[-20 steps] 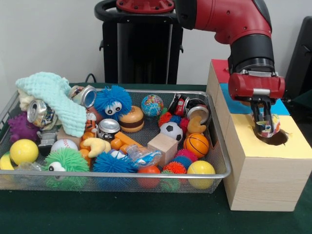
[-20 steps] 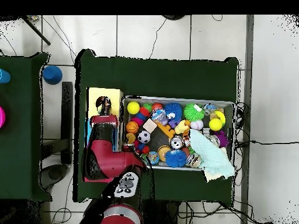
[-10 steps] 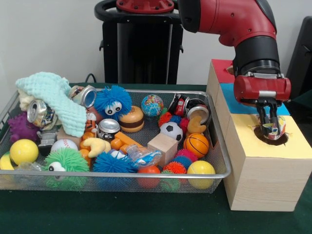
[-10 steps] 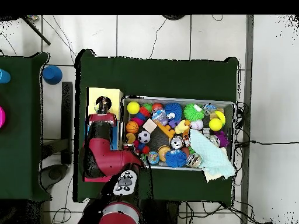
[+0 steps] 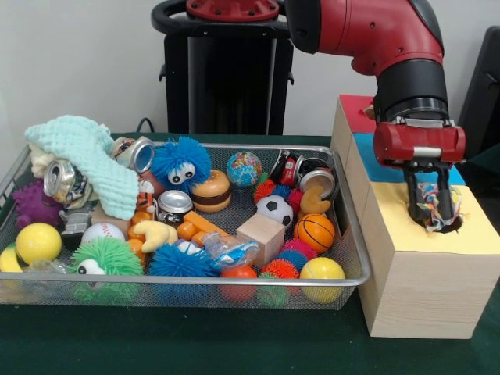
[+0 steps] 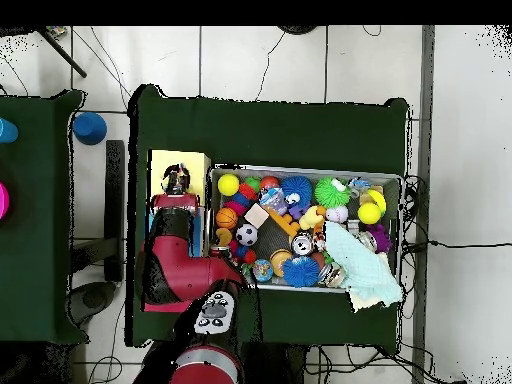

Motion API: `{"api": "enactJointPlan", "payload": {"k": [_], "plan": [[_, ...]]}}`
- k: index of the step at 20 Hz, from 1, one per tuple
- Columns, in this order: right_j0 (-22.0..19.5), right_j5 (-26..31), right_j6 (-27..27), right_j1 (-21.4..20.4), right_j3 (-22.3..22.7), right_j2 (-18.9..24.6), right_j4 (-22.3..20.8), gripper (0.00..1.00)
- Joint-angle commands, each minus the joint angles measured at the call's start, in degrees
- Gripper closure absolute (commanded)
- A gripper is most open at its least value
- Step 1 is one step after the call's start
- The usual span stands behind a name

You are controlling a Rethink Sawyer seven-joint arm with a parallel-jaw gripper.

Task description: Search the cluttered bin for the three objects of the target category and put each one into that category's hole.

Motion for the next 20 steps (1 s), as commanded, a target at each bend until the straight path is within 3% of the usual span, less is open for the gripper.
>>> {"api": "enactJointPlan", "payload": {"k": [1, 10, 20], "plan": [[0.35, -0.81, 14.02, 3.23, -1.90, 5.28, 4.63, 0.00], [-0.15, -2.94, 15.41, 2.98, -1.35, 5.87, 3.77, 0.00], [-1.90, 3.80, 15.77, -1.85, 1.56, 7.39, 1.58, 0.00]]}}
